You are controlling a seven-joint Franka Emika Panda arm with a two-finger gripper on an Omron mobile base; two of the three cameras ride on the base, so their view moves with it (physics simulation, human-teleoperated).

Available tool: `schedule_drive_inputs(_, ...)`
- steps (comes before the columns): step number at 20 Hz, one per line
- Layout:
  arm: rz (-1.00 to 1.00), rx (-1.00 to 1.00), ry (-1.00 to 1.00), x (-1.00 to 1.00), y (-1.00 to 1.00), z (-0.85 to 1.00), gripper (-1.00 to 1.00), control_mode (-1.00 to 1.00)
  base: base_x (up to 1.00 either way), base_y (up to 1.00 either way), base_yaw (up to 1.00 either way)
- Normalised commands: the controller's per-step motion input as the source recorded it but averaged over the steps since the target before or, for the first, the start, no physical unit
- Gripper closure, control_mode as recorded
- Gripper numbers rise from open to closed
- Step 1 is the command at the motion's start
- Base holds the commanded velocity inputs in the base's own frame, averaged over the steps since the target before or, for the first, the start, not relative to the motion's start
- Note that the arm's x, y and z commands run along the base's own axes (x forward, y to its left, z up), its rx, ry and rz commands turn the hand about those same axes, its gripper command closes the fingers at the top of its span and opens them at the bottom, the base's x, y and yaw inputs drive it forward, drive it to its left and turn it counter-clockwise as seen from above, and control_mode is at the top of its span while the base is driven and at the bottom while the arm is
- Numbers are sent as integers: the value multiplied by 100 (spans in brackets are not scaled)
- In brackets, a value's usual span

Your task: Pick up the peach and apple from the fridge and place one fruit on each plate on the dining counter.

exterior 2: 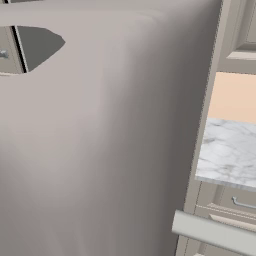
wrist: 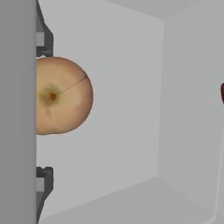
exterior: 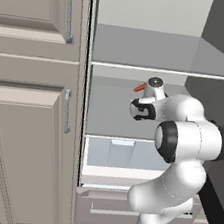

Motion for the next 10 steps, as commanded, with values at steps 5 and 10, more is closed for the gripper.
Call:
schedule_drive_inputs(5, 0, 0, 0, 11, 11, -10, -100, -100, 0, 0, 0)
schedule_drive_inputs(10, 0, 0, 0, 1, 33, -15, -100, -100, 0, 0, 0)
